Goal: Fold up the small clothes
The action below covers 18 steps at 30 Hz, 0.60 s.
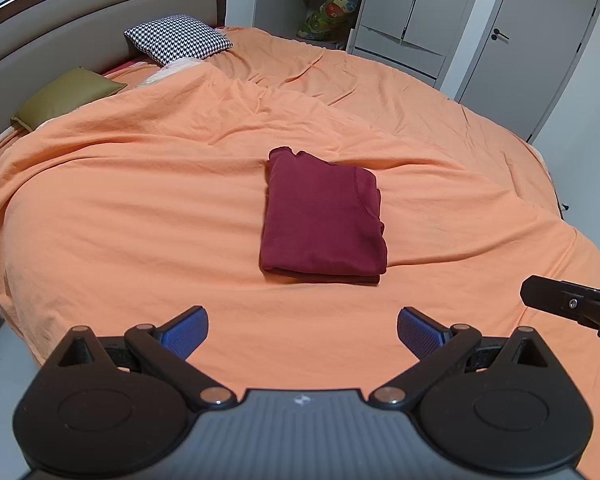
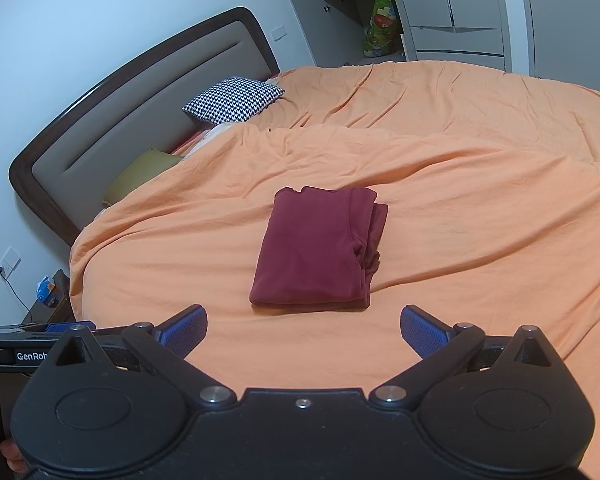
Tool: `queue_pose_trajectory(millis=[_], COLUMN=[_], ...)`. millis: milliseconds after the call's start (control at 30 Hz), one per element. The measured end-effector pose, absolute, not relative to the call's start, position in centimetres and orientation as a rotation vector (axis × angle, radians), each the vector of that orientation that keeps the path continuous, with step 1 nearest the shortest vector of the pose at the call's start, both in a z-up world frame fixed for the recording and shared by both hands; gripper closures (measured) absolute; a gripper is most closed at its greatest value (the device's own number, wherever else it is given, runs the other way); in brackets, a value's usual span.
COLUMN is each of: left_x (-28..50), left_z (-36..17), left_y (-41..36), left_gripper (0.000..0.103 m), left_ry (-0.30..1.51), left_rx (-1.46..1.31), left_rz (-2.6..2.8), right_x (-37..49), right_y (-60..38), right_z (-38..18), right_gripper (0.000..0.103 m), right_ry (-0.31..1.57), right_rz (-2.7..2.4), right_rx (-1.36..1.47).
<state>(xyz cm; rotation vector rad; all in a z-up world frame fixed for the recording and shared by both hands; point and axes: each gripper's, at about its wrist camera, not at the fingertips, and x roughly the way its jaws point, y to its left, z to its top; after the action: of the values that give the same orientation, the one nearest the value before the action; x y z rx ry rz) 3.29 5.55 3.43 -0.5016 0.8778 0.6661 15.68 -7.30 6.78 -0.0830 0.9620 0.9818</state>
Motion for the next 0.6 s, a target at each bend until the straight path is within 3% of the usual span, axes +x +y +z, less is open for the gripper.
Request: queue_pose_trajectory(millis=[600], left_x=[3.37], left_z=[3.33], left_y=[5.63], left_gripper=[0.001], left_ry=[0.878], left_rx=[-0.501], left_rz=[0.661], right_x=[15.69], right_y=[-7.05], right_z=[6.76], right_gripper=[0.0], right_ry=[0.961], right_rz=[0.977], right_rx=[-0.079])
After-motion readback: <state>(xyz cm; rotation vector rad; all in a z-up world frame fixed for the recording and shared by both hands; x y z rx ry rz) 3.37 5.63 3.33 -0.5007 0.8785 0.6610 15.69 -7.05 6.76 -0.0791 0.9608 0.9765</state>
